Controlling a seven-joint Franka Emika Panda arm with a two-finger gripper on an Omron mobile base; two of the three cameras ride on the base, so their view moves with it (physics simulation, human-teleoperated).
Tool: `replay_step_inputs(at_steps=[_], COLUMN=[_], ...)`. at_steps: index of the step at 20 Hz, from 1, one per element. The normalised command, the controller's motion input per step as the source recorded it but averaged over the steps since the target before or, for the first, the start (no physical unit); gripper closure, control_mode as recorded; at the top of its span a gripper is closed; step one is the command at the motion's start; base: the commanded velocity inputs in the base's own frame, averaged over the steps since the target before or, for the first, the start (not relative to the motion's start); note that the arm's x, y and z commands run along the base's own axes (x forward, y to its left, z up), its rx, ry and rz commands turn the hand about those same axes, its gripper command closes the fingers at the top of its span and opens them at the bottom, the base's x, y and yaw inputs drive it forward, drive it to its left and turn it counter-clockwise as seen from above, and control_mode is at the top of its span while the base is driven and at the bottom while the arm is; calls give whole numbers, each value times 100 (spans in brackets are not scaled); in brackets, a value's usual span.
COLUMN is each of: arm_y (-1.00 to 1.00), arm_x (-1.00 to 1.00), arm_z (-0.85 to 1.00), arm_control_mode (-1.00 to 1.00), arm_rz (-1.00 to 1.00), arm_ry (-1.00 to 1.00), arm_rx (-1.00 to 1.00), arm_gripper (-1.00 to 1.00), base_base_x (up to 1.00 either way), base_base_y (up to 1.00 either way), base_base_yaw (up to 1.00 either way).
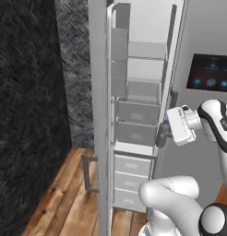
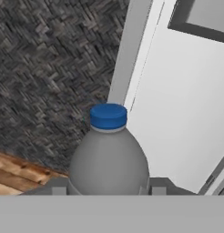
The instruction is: Take the bottled waters from the counter and place them in the freezer to freeze. Close the freezer door after placing the bottles.
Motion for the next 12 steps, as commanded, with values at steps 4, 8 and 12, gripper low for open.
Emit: replay_step_inputs(at_steps=[4,8,12], arm_y=[0,0,0], arm_x=[0,0,0], arm_z=[0,0,0], arm_control_mode=[100,100,100], arm_rz=[0,0,0], arm_ry=[0,0,0], arm_rx=[0,0,0], arm_gripper=[100,100,100], base_base_x=[56,49,41], base_base_y=[37,24,3], base_base_yaw=[-16,-17,-15])
